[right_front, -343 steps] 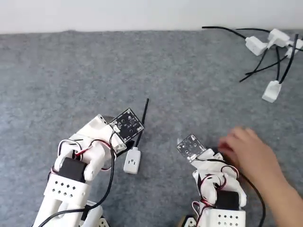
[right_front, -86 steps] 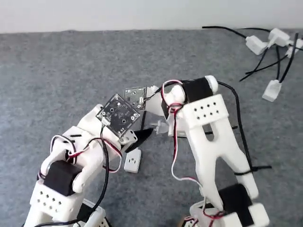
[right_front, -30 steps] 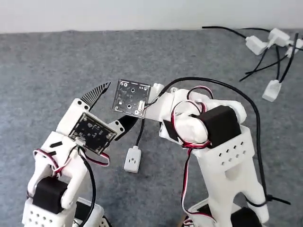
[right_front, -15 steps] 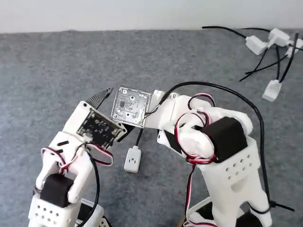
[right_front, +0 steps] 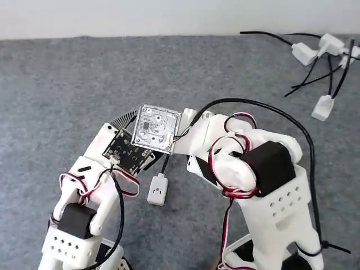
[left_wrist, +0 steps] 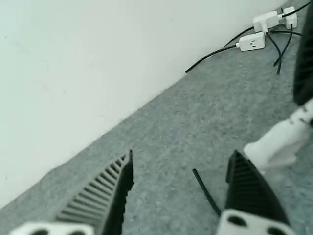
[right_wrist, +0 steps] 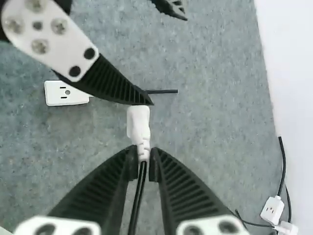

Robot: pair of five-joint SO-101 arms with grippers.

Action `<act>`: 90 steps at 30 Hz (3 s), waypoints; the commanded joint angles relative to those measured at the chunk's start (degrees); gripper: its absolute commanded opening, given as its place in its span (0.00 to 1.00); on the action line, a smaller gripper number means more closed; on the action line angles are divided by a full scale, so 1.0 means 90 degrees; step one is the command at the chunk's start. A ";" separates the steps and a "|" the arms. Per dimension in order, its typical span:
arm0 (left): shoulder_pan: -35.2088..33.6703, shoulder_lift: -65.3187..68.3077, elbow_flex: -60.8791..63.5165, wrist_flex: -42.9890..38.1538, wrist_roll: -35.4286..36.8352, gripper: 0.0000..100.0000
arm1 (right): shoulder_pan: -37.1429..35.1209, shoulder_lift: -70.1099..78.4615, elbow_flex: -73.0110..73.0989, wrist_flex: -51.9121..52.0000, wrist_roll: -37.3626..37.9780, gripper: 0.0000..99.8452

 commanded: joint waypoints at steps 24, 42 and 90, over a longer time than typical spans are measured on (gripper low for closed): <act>-0.4435 -0.0059 -0.0220 -0.0117 0.0059 0.31 | -0.0073 0.0708 -0.0147 0.0249 0.0254 0.01; -0.5734 -0.0068 0.0659 0.0703 0.0293 0.31 | -0.1353 0.3424 -0.0176 0.0249 -0.0215 0.01; -0.5773 -0.0068 0.0982 0.0567 0.0274 0.31 | -0.1402 0.4947 -0.0479 0.0024 -0.0117 0.01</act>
